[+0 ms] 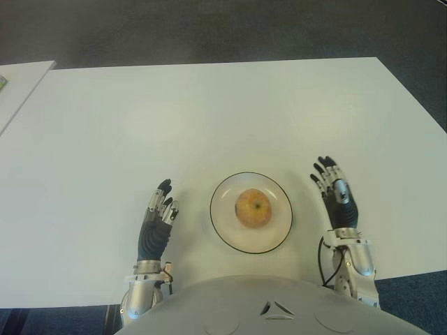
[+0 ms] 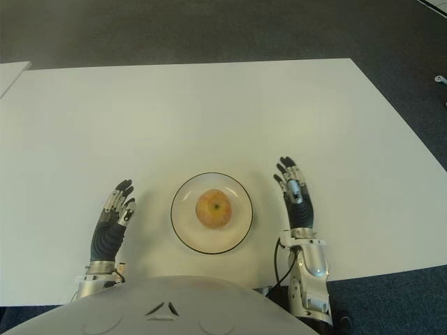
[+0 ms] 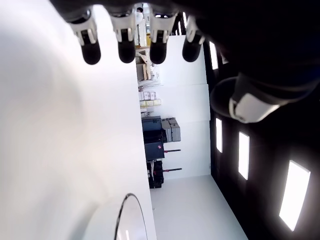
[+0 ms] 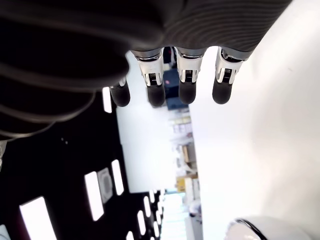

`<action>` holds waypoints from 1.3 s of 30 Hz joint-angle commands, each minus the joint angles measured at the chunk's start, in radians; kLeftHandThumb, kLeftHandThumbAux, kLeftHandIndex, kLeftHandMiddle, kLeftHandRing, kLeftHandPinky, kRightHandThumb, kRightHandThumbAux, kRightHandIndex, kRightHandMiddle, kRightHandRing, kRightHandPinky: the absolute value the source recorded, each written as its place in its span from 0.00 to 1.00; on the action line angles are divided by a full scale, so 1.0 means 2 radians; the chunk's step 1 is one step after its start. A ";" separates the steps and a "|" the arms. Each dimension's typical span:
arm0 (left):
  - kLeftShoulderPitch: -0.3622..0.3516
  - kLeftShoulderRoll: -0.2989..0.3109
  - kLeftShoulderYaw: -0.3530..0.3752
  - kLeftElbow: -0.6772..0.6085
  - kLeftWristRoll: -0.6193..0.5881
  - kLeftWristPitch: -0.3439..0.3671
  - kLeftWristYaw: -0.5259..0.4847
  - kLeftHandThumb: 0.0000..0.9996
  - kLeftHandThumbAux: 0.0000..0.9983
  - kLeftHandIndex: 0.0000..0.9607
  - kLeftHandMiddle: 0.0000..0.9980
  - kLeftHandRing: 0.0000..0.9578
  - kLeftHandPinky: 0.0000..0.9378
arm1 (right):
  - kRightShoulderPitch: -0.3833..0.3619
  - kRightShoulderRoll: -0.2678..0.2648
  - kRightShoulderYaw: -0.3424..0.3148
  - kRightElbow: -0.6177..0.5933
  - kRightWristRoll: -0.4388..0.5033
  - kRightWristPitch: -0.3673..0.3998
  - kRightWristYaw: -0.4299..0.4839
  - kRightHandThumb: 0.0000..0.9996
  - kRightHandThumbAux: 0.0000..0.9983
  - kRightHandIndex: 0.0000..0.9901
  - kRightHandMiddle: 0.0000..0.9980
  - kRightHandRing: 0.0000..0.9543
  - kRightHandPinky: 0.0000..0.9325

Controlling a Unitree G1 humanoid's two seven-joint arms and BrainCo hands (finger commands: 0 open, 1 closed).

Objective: Put the apples into the plate.

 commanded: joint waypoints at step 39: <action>-0.012 -0.024 -0.016 0.028 0.002 0.001 0.021 0.07 0.51 0.00 0.00 0.00 0.00 | 0.011 -0.007 0.049 0.059 -0.096 -0.070 -0.032 0.02 0.43 0.00 0.00 0.00 0.00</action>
